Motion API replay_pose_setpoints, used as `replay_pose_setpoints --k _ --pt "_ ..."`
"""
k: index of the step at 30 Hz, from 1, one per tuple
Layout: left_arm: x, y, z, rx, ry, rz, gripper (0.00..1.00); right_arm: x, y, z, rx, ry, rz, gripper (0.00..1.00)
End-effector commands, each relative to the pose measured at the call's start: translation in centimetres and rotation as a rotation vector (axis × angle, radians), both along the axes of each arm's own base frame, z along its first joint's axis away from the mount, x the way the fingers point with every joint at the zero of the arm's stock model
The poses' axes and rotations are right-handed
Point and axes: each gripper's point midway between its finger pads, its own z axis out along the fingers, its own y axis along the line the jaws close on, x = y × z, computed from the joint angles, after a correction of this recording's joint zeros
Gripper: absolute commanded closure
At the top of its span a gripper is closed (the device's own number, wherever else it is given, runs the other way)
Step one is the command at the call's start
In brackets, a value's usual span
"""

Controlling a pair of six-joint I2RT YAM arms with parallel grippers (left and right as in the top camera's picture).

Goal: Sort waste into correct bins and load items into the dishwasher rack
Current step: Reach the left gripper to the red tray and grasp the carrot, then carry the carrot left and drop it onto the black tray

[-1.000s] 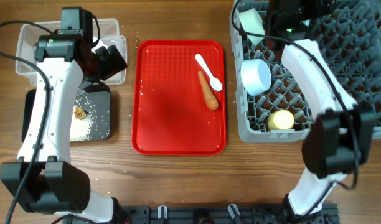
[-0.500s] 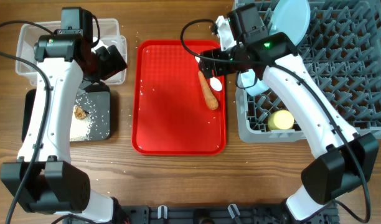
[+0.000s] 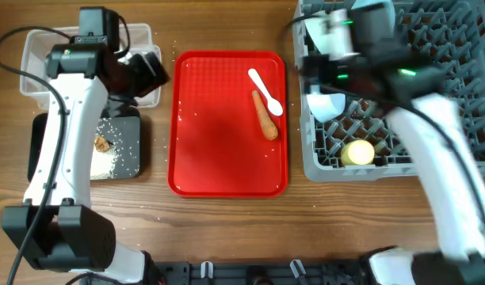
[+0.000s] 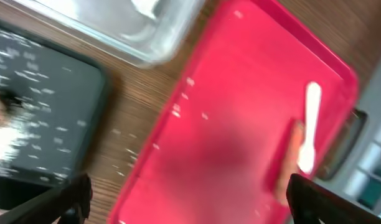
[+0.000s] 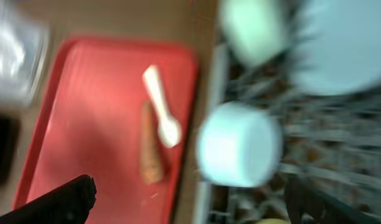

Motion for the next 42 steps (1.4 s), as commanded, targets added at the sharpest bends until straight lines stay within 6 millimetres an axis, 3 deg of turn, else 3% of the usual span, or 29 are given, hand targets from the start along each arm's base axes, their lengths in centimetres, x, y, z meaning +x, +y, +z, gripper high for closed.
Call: replay_pose_setpoints --k 1,3,5,6,9,11,14,16,17,19,20,22,25,27,30,33,35,37,40,41,42 --pt "-0.6 -6.5 0.5 -0.079 0.009 -0.060 0.01 -1.1 -9.1 5.7 0.029 -0.153 -0.281 0.00" --pt "-1.3 -10.0 -0.5 -0.029 0.031 -0.069 0.04 -2.0 -13.3 6.7 0.044 -0.176 -0.399 0.00" --pt "-1.7 -14.0 -2.6 0.033 0.044 -0.078 0.05 -2.8 -15.5 6.3 0.057 -0.150 -0.456 0.00" --pt "-1.8 -17.2 -4.6 0.049 0.050 -0.104 0.05 -3.2 -16.2 5.7 0.052 -0.120 -0.479 0.00" --pt "-0.9 -21.9 -9.5 0.062 0.050 -0.145 0.04 -3.5 -16.2 5.0 0.051 -0.092 -0.480 0.00" --pt "0.0 -23.7 -13.9 0.061 0.076 -0.181 0.01 -3.7 -16.1 4.7 0.043 -0.075 -0.474 0.00" --pt "0.5 -24.2 -16.7 0.076 0.089 -0.216 0.02 -3.8 -16.1 4.7 0.042 -0.074 -0.472 0.00" --pt "1.0 -24.7 -17.5 0.077 0.070 -0.260 0.05 -3.8 -16.1 4.6 0.042 -0.072 -0.472 0.00" --pt "1.1 -24.8 -17.9 0.078 0.071 -0.261 0.09 -3.8 -16.1 4.6 0.042 -0.072 -0.472 0.00" --pt "0.7 -24.5 -18.2 0.088 0.089 -0.262 0.34 -3.9 -16.1 4.6 0.042 -0.069 -0.472 0.00" --pt "0.3 -24.1 -18.3 0.105 0.108 -0.260 0.50 -3.9 -16.1 4.6 0.041 -0.067 -0.472 0.00" --pt "-0.7 -22.8 -18.6 0.161 0.156 -0.253 0.64 -3.9 -16.1 4.5 0.041 -0.066 -0.472 0.00" --pt "-0.8 -22.5 -18.7 0.174 0.159 -0.251 0.77 -4.0 -16.1 4.5 0.041 -0.061 -0.472 0.00" --pt "-1.3 -21.5 -18.7 0.212 0.183 -0.242 0.94 -4.1 -16.1 4.4 0.040 -0.056 -0.472 0.00" --pt "-2.2 -19.2 -18.2 0.249 0.248 -0.216 0.96 -4.1 -16.1 4.4 0.038 -0.057 -0.470 0.00" --pt "-2.2 -16.2 -14.8 0.242 0.261 -0.154 0.96 -4.1 -16.1 4.4 0.038 -0.058 -0.470 0.00" --pt "-1.8 -14.1 -11.5 0.217 0.227 -0.101 0.96 -4.1 -16.1 4.4 0.038 -0.059 -0.470 0.00" --pt "-1.2 -10.3 -6.4 0.172 0.148 -0.005 0.96 -4.0 -16.1 4.5 0.039 -0.062 -0.470 0.00" --pt "-1.0 -6.0 -2.3 0.135 0.071 0.107 0.96 -4.0 -16.1 4.5 0.039 -0.061 -0.469 0.00" --pt "-1.1 -2.6 -0.3 0.120 0.036 0.196 0.96 -4.0 -16.1 4.5 0.039 -0.061 -0.470 0.00" --pt "-1.3 -0.4 0.5 0.117 0.029 0.253 0.96 -4.0 -16.1 4.5 0.039 -0.061 -0.469 0.00"
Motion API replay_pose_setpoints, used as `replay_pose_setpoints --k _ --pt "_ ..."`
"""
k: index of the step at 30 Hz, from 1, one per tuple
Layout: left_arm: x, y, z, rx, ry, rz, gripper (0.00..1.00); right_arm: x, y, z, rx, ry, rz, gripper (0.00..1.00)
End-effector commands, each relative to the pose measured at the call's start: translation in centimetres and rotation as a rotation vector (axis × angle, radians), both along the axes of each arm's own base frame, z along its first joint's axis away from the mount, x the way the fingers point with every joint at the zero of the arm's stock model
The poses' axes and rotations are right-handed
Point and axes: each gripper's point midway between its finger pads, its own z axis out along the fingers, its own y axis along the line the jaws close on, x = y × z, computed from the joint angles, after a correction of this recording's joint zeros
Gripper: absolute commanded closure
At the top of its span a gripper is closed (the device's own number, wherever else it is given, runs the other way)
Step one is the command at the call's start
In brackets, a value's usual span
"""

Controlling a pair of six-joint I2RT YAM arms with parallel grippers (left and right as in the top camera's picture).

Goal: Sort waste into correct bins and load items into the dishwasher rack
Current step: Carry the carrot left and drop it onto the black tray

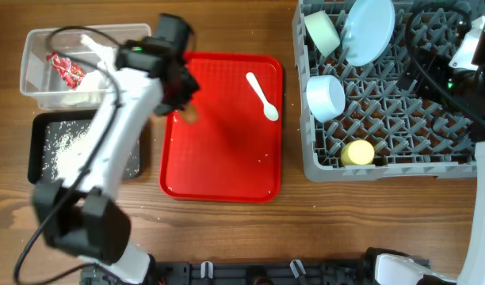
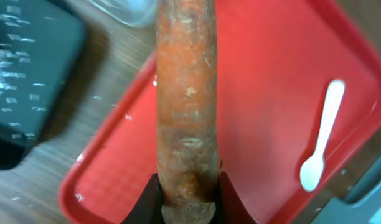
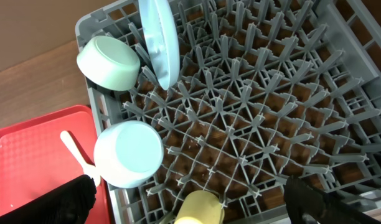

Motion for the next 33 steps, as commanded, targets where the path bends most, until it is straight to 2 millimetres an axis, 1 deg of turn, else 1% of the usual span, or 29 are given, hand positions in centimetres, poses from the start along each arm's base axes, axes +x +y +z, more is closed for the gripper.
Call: replay_pose_setpoints --k 1,2,3,5,6,7,8,9,11,12,14,16,18,20,21,23,24,25,26,27,28,29,30,31,33 --pt "-0.6 7.6 3.4 0.010 -0.065 0.192 0.96 0.2 0.1 0.0 0.007 -0.002 0.008 0.00" --pt "-1.3 10.9 3.4 0.014 -0.042 0.285 0.96 0.1 0.1 0.0 0.007 -0.001 0.007 0.00" --pt "-1.8 12.5 3.2 0.017 -0.026 0.331 0.96 0.2 0.1 0.0 0.007 -0.002 0.008 0.00" --pt "-3.5 17.2 2.4 -0.002 0.013 0.560 0.96 0.2 0.1 0.0 0.007 -0.002 0.007 0.00" --pt "-4.3 19.0 1.9 -0.016 0.024 0.675 0.96 0.2 0.1 0.0 0.007 -0.002 0.008 0.00" --pt "-5.4 20.8 1.0 -0.035 0.040 0.816 0.96 0.2 0.1 0.0 0.007 -0.002 0.007 0.00" --pt "-6.3 22.2 -0.3 -0.044 0.053 0.908 0.96 0.2 0.1 0.0 0.007 -0.002 0.008 0.00" --pt "-6.7 22.9 -1.6 -0.050 0.057 0.952 0.96 0.2 0.1 0.0 0.008 -0.002 0.007 0.00" --pt "-6.6 23.3 -4.9 -0.061 0.042 0.972 0.96 0.2 0.1 0.0 0.010 -0.002 0.005 0.00" --pt "-6.2 23.2 -7.0 -0.076 0.019 0.971 0.96 0.2 0.1 0.0 0.010 -0.002 0.005 0.00" --pt "-5.6 23.2 -9.2 -0.102 -0.034 0.997 0.95 0.2 0.1 0.0 0.011 -0.003 0.006 0.00" --pt "-5.1 23.4 -10.8 -0.121 -0.087 1.039 0.93 0.2 0.4 0.0 0.025 -0.005 0.018 0.00" --pt "-4.4 23.6 -12.3 -0.130 -0.156 1.037 0.90 0.2 0.5 0.0 0.026 -0.005 0.018 0.00" --pt "-4.3 23.7 -13.0 -0.134 -0.188 1.034 0.82 0.2 0.8 0.0 0.039 -0.007 0.029 0.00" --pt "-4.2 23.7 -13.0 -0.134 -0.191 1.034 0.74 0.2 0.8 0.0 0.039 -0.007 0.029 0.00" --pt "-3.9 23.8 -12.9 -0.136 -0.205 1.032 0.44 0.2 0.8 0.0 0.039 -0.007 0.029 0.00" --pt "-3.8 23.9 -12.8 -0.137 -0.209 1.031 0.34 0.2 0.8 0.0 0.039 -0.006 0.029 0.00" --pt "-3.4 23.7 -12.7 -0.156 -0.220 1.015 0.28 0.2 0.8 0.0 0.039 -0.007 0.029 0.00" --pt "-2.5 23.2 -12.2 -0.187 -0.243 0.958 0.24 0.2 0.8 0.0 0.039 -0.007 0.029 0.00" --pt "-1.3 22.5 -11.3 -0.232 -0.282 0.871 0.15 0.3 0.7 0.0 0.037 -0.009 0.030 0.00" --pt "-0.5 21.8 -10.2 -0.272 -0.307 0.813 0.08 0.4 0.7 0.2 0.036 -0.017 0.030 0.00" --pt "0.1 21.1 -8.9 -0.301 -0.336 0.744 0.03 0.5 0.7 0.3 0.035 -0.023 0.031 0.00" --pt "0.3 20.5 -7.6 -0.318 -0.361 0.676 0.02 0.7 0.7 0.4 0.032 -0.031 0.035 0.00" --pt "0.2 19.5 -6.0 -0.331 -0.388 0.590 0.02 1.1 1.7 0.7 0.038 -0.051 0.118 0.00" --pt "-1.3 18.0 -3.1 -0.317 -0.413 0.467 0.02 1.6 3.8 1.4 0.077 -0.096 0.250 0.01"
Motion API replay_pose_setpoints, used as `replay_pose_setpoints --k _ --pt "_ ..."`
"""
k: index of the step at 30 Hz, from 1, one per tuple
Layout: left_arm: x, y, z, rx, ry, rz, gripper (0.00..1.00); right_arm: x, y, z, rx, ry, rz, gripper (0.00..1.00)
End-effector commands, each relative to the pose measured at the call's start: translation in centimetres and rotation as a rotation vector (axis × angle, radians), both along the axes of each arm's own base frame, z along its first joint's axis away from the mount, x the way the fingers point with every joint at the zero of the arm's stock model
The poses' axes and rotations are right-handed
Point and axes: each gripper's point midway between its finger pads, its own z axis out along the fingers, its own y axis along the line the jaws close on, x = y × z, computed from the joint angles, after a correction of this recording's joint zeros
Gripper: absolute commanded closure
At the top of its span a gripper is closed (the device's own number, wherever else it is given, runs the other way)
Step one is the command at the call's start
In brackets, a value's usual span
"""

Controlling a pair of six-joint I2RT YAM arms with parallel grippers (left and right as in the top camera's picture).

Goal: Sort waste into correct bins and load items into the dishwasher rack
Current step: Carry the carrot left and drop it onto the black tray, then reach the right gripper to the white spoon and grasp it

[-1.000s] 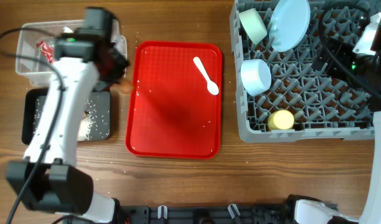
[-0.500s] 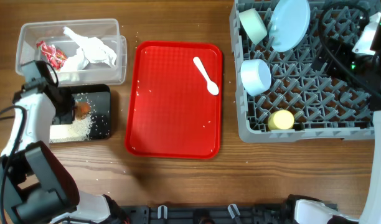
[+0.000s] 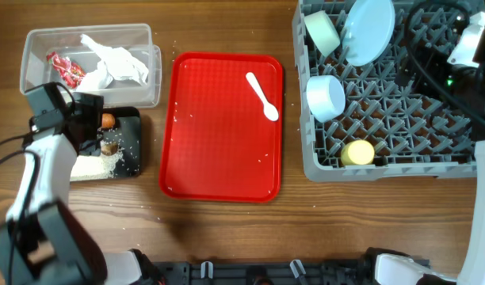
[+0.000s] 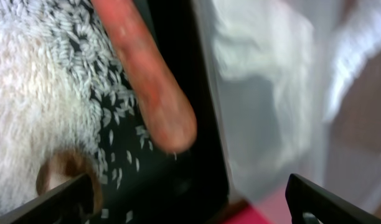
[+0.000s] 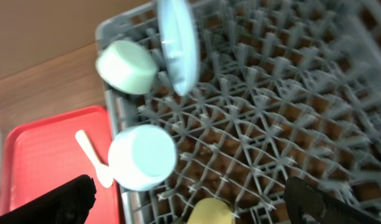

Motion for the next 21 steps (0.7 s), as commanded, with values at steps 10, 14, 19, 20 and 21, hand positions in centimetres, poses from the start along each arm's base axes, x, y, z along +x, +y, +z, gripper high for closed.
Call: replay_pose_setpoints --k 10,14,19,20,21 --pt "-2.3 -17.7 9.3 0.331 -0.186 -0.801 0.06 3.0 17.1 0.6 0.055 -0.118 0.531 0.01" --pt "-3.5 -19.8 11.0 0.408 -0.131 -0.866 0.06 4.5 19.4 -1.7 0.060 -0.073 0.559 0.03" --pt "-3.8 -19.1 12.8 0.441 -0.013 -0.915 0.04 5.3 24.8 -4.8 0.032 -0.035 0.655 0.05" --pt "-3.5 -19.2 12.0 0.435 0.011 -0.918 0.01 5.4 26.4 -6.0 0.001 -0.025 0.671 0.05" --pt "-3.2 -19.3 11.1 0.428 0.034 -0.921 0.00 5.7 27.6 -7.4 -0.035 -0.008 0.679 0.05"
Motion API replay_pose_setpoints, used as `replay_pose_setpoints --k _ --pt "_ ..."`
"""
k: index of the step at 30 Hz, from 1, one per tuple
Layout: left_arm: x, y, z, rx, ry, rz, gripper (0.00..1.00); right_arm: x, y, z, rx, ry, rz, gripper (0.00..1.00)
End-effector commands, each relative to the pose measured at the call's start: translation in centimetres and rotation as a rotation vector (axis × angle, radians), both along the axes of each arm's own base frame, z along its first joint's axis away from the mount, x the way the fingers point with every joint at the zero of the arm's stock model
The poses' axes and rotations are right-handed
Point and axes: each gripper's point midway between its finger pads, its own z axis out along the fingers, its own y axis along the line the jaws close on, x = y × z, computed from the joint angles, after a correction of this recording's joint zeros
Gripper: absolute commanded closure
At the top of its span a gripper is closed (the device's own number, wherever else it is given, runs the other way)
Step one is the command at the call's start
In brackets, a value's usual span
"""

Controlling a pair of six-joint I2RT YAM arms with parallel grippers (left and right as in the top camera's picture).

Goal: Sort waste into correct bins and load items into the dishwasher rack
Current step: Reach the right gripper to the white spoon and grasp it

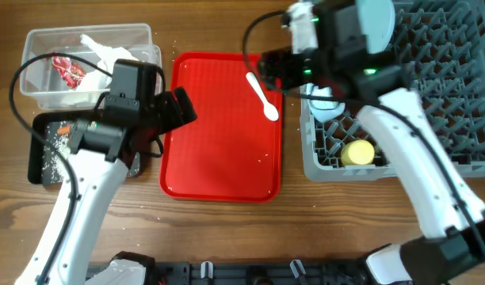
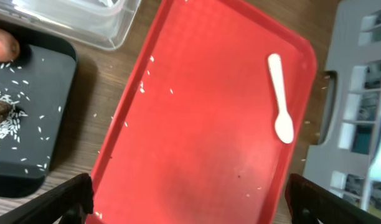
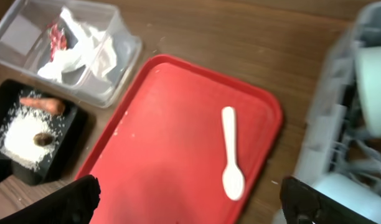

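Observation:
A white plastic spoon lies alone on the red tray, near its far right corner. My right gripper hovers open just above the tray by the spoon, holding nothing. My left gripper is open and empty over the tray's left edge. The carrot lies in the black bin beside a heap of rice. The grey dishwasher rack holds a yellow cup and pale dishes.
A clear bin at the back left holds white paper and a red wrapper. Rice grains are scattered on the tray and on the wood beside it. The rack's wall stands right next to the tray's right edge.
My left gripper has moved from over the black bin to the tray's left edge. My right gripper has moved from over the rack's far side to above the spoon on the tray.
At first the carrot and spoon lay together on the tray, with both grippers open. Then my left gripper was shut on the carrot at the tray's left side. Later the carrot lay in the black bin, released. Now both open grippers are over the tray.

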Motion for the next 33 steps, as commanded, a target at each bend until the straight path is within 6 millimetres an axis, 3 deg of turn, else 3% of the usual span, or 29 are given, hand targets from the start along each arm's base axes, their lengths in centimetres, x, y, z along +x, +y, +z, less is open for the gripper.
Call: replay_pose_setpoints --k 1,4,7,9,13,17,20,24,27,28,31,33 --pt "1.1 0.1 -2.1 0.046 0.056 -0.009 0.00 1.0 2.9 -3.8 -0.104 0.009 0.001 0.06" --pt "1.3 0.0 -2.4 0.047 0.061 -0.009 0.00 2.9 3.9 -9.0 -0.186 0.049 -0.012 0.13" --pt "1.3 0.0 -2.4 0.048 0.061 -0.009 0.00 3.9 3.5 -13.9 -0.253 0.117 -0.005 0.24" --pt "1.3 0.0 -2.4 0.048 0.061 -0.009 0.00 4.3 2.7 -17.4 -0.289 0.182 -0.016 0.25" --pt "1.3 0.0 -2.5 0.047 0.061 -0.009 0.00 4.9 1.4 -22.4 -0.320 0.264 0.004 0.28" --pt "1.3 0.0 -2.4 0.047 0.061 -0.009 0.00 5.4 0.7 -25.5 -0.332 0.296 -0.009 0.37" --pt "1.3 0.0 -2.4 0.047 0.061 -0.009 0.00 4.7 0.6 -27.0 -0.331 0.323 0.001 0.52" --pt "1.3 0.0 -2.4 0.047 0.061 -0.009 0.00 3.6 0.8 -28.4 -0.325 0.377 0.025 0.81" --pt "1.3 0.0 -2.5 0.047 0.061 -0.009 0.00 2.6 0.7 -28.6 -0.322 0.423 0.040 0.96" --pt "1.3 0.0 -2.5 0.047 0.061 -0.009 0.00 2.2 0.9 -28.7 -0.314 0.437 0.047 0.96" --pt "1.3 0.0 -2.5 0.047 0.061 -0.010 0.00 2.0 1.5 -27.0 -0.262 0.446 0.064 0.96" --pt "1.3 0.0 -2.4 0.047 0.061 -0.010 0.00 2.6 1.6 -23.7 -0.226 0.414 0.047 0.96"
